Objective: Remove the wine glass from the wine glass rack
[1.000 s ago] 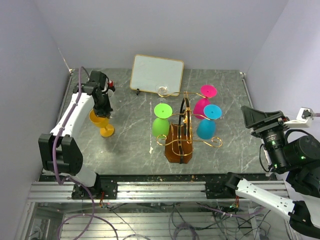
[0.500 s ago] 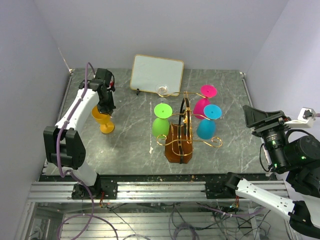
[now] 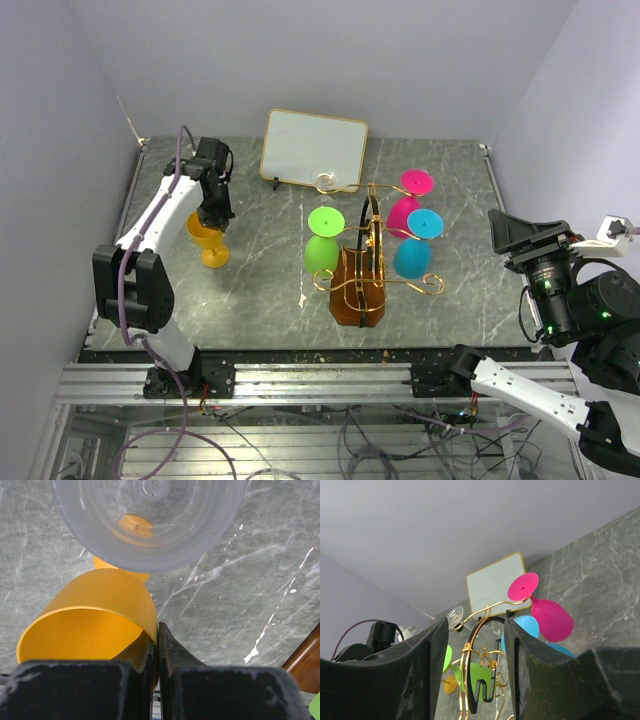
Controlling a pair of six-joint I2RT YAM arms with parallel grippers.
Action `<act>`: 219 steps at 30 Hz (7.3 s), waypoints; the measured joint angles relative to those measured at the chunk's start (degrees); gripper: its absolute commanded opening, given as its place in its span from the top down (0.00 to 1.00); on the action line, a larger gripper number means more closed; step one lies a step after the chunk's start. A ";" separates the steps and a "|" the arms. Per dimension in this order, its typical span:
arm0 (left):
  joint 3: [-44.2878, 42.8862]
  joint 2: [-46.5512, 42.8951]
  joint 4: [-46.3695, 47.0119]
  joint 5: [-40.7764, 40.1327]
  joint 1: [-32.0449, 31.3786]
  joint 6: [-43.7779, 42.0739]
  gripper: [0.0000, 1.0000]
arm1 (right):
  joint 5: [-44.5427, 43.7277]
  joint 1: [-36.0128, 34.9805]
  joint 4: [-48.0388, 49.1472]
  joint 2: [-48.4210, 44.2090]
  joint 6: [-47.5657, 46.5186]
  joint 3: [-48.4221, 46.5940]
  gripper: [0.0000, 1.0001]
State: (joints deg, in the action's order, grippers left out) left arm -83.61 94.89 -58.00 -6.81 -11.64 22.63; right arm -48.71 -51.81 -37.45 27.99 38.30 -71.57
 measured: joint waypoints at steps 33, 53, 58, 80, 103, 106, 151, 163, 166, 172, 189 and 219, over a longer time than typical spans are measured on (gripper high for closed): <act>5.77 -34.40 6.38 4.35 -0.11 -0.59 0.19 | 8.33 0.00 -8.24 1.03 3.21 0.00 0.46; 26.47 -58.51 15.78 17.62 -0.15 -2.93 0.18 | 40.00 0.00 -8.09 27.12 -11.58 -14.40 0.44; 27.67 -59.04 16.22 18.40 -0.15 -2.93 0.18 | 43.76 0.00 -8.09 32.65 -11.34 -16.83 0.44; 28.22 -59.71 16.72 21.29 1.16 -3.23 0.18 | 41.59 0.00 -12.61 43.56 -8.50 -21.73 0.44; 28.94 -60.67 17.92 25.22 4.46 -4.24 0.18 | 37.31 0.00 -19.98 57.02 -10.21 -29.97 0.44; 28.94 -60.67 17.92 25.35 4.50 -4.24 0.18 | 36.63 0.00 -19.93 58.55 -10.80 -30.34 0.45; 28.96 -59.56 17.99 27.61 7.28 -4.87 0.19 | 45.16 7.54 -13.79 61.83 -4.17 -26.95 0.56; 28.96 -59.23 18.01 27.65 7.43 -4.87 0.19 | 47.89 8.33 -10.54 57.88 0.74 -21.33 0.59; 28.96 -59.21 18.01 27.65 7.45 -4.87 0.19 | 48.09 8.37 -9.46 56.96 2.23 -19.93 0.61; 28.96 -59.04 18.01 27.67 7.48 -4.87 0.19 | 49.09 9.11 -6.97 54.16 5.29 -16.22 0.63; 28.96 -58.95 18.03 27.89 7.50 -4.87 0.19 | 55.54 12.70 4.17 48.35 13.16 -6.69 0.66; 28.96 -58.95 18.03 27.98 7.69 -4.90 0.19 | 63.56 14.62 11.54 47.45 18.71 -2.34 0.76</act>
State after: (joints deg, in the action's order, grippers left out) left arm -54.65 35.94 -39.97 21.17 -3.95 17.74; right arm 14.85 -37.19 -25.91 75.44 57.01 -73.91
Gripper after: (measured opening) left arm 0.809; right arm 0.239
